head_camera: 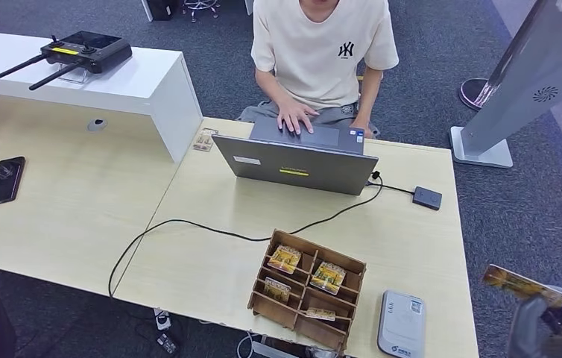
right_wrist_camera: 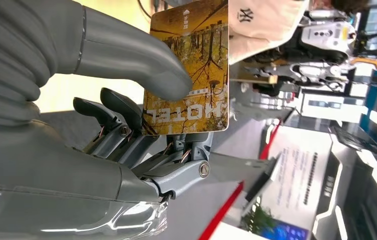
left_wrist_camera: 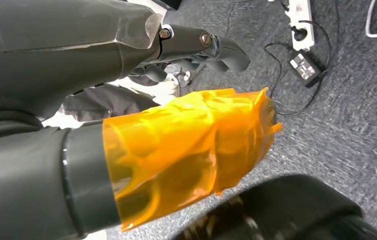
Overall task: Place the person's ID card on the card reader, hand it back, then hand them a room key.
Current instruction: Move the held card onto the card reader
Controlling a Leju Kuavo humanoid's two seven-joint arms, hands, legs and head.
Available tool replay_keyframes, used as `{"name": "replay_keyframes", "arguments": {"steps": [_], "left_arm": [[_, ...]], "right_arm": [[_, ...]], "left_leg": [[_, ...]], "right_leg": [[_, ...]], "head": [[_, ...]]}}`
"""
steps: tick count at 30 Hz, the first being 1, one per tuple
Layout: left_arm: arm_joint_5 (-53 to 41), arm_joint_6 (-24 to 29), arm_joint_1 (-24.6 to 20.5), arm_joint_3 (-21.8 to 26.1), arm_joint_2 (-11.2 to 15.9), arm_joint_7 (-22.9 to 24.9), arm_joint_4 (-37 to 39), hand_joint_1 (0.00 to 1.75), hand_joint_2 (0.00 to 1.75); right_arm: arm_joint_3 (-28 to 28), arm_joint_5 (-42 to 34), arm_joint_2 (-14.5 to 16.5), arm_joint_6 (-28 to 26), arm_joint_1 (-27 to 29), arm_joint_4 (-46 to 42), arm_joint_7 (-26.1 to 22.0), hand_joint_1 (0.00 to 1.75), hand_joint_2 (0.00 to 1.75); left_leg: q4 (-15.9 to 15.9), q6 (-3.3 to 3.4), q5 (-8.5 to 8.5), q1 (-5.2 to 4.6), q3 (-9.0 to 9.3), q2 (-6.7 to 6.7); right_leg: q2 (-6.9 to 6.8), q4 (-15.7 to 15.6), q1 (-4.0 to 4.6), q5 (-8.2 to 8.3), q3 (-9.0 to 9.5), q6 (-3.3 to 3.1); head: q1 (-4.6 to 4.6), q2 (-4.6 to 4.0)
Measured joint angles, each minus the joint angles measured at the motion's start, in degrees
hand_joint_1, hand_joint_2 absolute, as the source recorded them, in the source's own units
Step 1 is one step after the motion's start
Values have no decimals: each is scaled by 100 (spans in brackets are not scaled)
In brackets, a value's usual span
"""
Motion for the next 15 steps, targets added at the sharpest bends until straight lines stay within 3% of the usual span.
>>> {"name": "replay_keyframes", "arguments": {"steps": [7,15], "left_arm": [[-38,38,10,124,-40,-4,-32,0,0],[160,363,99,282,111,-390,5,0,0]], "right_arm": [[-261,-1153,145,1097,360,-61,424,175,175],[-121,-1654,176,1108,420,104,876,175,175]], "left_leg": [[0,0,0,0,-2,1],[-1,0,0,1,-3,1]], "right_leg": [[0,0,0,0,0,0],[0,1,1,0,2,0]], "head": [[1,0],[1,0]]}}
